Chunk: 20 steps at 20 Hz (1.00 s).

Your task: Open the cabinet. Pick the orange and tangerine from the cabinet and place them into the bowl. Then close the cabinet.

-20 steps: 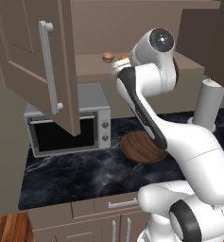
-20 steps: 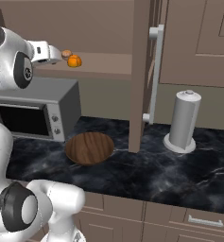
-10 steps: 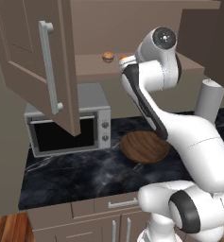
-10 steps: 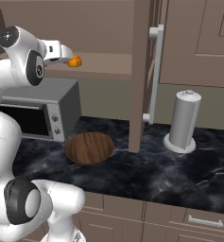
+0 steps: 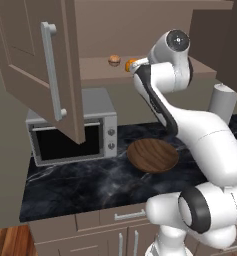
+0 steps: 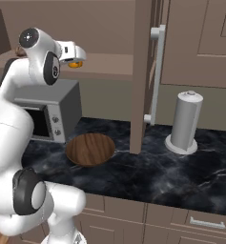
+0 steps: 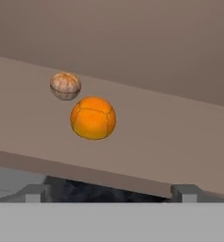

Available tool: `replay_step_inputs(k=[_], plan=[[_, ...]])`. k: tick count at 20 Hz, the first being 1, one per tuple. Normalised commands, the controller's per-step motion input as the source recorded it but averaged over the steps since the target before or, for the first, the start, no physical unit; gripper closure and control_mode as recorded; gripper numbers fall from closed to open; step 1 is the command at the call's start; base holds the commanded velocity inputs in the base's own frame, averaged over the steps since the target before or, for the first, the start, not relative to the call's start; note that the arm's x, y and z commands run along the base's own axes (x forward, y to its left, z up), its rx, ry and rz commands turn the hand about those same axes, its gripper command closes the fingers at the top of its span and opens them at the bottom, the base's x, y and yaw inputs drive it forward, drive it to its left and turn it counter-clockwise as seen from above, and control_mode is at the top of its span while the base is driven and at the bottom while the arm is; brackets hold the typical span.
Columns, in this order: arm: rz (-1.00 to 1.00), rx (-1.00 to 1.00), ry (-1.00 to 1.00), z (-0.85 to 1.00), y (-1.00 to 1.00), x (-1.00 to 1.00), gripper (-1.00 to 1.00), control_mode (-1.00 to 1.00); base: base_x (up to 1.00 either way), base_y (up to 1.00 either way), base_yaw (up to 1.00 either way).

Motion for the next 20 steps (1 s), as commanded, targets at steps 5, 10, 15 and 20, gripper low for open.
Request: replay_step_inputs(k=[5, 10, 15, 20], plan=[[0.0, 0.05, 0.05, 0.0, 0.0, 0.28, -1.0, -1.0, 0.0, 0.0, 0.0], [0.0, 0.05, 0.06, 0.0, 0.0, 0.14, -1.0, -1.0, 0.0, 0.0, 0.0], [0.0, 0.03, 0.03, 0.0, 0.0, 0.13, -1.0, -1.0, 0.0, 0.0, 0.0], [0.0, 0.0, 0.0, -0.05, 0.01, 0.16, -1.0, -1.0, 0.0, 0.0, 0.0]])
